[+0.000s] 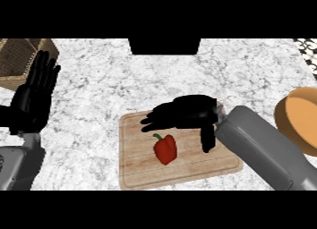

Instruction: Pick the bell pepper from the cutting board and place it in the pot

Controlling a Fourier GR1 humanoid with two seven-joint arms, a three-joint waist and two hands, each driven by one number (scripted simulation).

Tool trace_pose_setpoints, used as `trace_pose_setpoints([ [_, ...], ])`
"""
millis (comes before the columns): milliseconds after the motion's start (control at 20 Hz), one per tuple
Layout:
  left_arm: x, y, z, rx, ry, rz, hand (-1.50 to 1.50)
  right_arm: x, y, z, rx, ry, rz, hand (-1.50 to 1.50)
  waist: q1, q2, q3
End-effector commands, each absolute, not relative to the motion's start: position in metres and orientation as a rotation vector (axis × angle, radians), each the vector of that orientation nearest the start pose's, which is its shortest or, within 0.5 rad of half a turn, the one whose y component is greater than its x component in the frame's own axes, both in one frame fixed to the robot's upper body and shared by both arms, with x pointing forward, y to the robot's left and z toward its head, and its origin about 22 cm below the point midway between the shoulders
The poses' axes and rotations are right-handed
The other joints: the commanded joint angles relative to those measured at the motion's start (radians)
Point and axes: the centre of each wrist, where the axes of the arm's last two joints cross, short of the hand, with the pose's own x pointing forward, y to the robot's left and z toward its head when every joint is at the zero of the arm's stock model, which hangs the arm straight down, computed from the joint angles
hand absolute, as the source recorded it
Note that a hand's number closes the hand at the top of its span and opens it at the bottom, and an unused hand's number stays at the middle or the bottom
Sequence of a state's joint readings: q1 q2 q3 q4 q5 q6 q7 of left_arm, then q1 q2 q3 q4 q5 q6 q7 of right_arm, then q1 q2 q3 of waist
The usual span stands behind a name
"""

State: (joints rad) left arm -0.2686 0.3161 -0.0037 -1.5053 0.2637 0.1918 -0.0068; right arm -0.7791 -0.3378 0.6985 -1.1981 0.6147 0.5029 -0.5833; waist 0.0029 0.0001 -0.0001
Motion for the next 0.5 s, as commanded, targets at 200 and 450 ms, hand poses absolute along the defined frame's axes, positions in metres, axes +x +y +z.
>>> trace_pose_setpoints([
  [200,0.302,0.274,0.069,0.098,-1.762,0.039,0.0,0.338,-0.09,0.071,-0.409,2.15,-2.801,-1.5,0.001,0.0,0.0],
  [450,0.307,0.25,0.07,0.105,-1.762,0.036,0.0,0.336,-0.086,0.061,-0.261,2.119,-2.863,-1.5,-0.001,0.0,0.0],
])
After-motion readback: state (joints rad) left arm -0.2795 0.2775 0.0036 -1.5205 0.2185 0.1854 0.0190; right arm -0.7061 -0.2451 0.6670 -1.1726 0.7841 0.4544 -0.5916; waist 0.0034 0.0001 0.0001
